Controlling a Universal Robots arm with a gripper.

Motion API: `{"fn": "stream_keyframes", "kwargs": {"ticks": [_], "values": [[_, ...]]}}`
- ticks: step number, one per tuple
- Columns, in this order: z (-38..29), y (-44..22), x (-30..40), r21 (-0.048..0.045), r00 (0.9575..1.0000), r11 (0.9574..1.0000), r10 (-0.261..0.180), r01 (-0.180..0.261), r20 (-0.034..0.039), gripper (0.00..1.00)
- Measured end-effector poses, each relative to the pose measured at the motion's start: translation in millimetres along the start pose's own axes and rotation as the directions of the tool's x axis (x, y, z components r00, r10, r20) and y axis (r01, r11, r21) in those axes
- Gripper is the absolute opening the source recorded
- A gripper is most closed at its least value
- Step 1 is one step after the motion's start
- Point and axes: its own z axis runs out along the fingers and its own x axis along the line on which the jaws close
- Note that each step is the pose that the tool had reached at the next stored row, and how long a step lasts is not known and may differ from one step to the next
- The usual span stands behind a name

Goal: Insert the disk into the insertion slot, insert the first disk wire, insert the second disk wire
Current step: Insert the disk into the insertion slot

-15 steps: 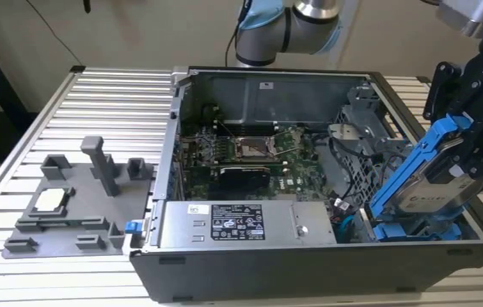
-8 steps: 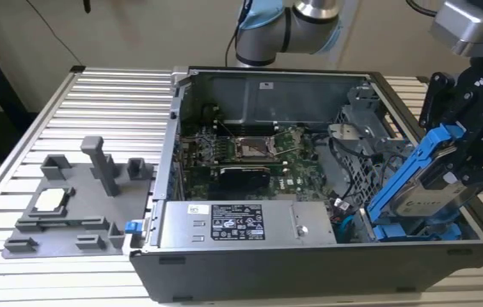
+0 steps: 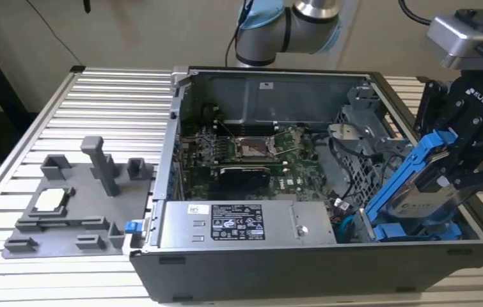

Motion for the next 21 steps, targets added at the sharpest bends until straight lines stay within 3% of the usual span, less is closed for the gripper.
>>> {"fn": "stream_keyframes", "kwargs": {"ticks": [16, 21], "values": [[28.7, -2.7, -0.1, 0.0000, 1.0000, 1.0000, 0.000, 0.000, 0.0001, 0.33], [29.8, -2.8, -0.1, 0.0013, 1.0000, 1.0000, 0.000, 0.000, -0.0002, 0.33]]}}
